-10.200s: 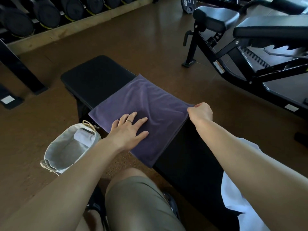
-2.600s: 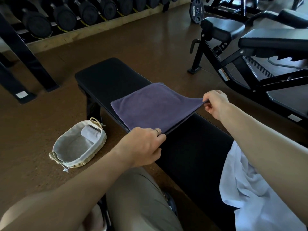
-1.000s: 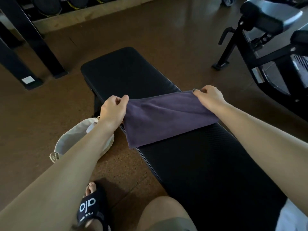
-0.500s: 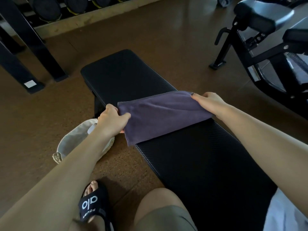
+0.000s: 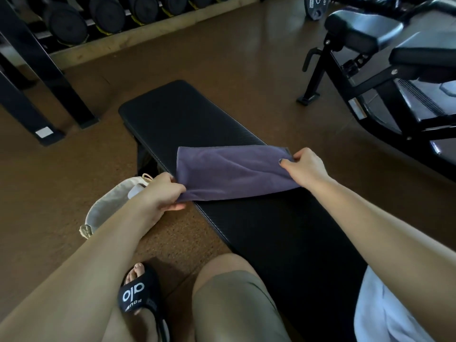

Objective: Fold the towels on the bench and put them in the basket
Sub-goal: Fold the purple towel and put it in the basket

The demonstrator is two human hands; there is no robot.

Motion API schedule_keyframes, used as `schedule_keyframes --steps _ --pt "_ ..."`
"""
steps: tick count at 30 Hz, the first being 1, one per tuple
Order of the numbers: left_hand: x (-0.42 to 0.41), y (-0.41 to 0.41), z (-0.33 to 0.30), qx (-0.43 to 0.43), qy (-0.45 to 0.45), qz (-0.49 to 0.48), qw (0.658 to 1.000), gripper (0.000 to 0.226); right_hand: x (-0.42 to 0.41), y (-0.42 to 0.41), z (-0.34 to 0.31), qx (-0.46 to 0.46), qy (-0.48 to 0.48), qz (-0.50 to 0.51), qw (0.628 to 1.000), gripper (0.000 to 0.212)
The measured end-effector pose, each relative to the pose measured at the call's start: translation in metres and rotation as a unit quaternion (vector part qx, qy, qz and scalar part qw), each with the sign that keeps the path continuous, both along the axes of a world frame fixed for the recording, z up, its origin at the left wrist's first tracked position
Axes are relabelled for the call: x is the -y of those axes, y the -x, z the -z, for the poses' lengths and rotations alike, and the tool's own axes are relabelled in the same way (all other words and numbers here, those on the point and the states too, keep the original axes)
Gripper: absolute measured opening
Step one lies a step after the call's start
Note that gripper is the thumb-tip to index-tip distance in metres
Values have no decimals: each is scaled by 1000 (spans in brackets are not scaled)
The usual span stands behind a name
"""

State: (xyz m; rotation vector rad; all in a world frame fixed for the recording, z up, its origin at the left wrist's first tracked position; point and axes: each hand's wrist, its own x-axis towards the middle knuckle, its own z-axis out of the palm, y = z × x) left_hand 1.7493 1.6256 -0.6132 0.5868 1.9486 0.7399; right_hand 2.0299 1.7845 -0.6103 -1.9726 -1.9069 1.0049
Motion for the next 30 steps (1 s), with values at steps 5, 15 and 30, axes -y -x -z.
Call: schedule_keyframes --steps 5,15,30 --pt "0 8 6 -272 -42 55 960 19 49 -14 6 -56 27 67 996 52" --pt "-13 -39 -1 -480 -106 292 821 59 120 22 5 169 -286 -169 928 64" --pt "-16 -11 31 -501 14 317 805 62 116 16 38 224 -189 -199 935 65"
